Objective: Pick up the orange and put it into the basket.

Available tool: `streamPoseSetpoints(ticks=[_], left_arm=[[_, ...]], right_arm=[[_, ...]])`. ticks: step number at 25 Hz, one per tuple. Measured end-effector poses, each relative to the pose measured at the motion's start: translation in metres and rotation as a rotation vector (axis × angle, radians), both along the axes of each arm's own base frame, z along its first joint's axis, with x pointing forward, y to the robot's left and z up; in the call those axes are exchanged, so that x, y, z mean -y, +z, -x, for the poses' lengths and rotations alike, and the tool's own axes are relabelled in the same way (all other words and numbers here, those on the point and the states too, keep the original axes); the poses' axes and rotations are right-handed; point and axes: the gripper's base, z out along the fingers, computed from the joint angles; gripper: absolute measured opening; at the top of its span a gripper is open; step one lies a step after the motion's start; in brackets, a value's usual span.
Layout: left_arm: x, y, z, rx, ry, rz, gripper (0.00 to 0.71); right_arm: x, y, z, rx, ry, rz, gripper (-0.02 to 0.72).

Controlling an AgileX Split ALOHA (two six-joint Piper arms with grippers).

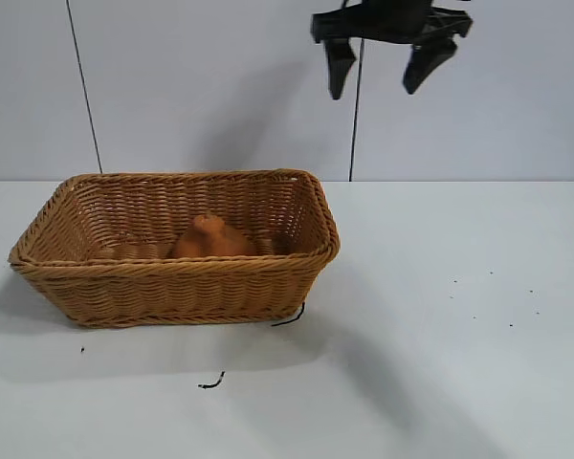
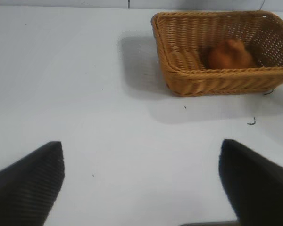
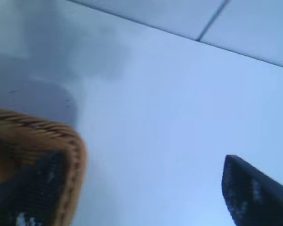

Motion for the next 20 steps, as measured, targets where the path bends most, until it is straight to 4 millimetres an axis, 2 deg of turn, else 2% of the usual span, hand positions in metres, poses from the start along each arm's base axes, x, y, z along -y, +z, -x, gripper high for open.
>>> streamPoseSetpoints(ticks=[4, 10, 12, 14, 16, 20], left_arm=[[0.0, 0.0, 0.0, 0.0, 0.0, 0.0, 0.639], [0.0, 0.0, 0.0, 0.0, 0.0, 0.0, 0.639], [0.0, 0.0, 0.0, 0.0, 0.0, 0.0, 0.639], [0.0, 0.0, 0.0, 0.0, 0.0, 0.0, 0.639], [0.0, 0.0, 0.0, 0.0, 0.0, 0.0, 0.639], [0.0, 0.0, 0.0, 0.0, 0.0, 0.0, 0.639]], right_arm=[[0.015, 0.0, -0.001, -0.003, -0.029, -0.01, 0.655], [0.015, -0.015, 0.015, -0.101, -0.005, -0.026, 0.655], [0.016, -0.022, 0.028, -0.16, -0.003, -0.027, 0.655], [0.016, -0.02, 0.045, -0.201, 0.0, -0.024, 0.655], [0.017, -0.023, 0.066, -0.256, -0.002, -0.023, 0.655], [0.02, -0.014, 0.119, -0.326, 0.001, -0.02, 0.655]])
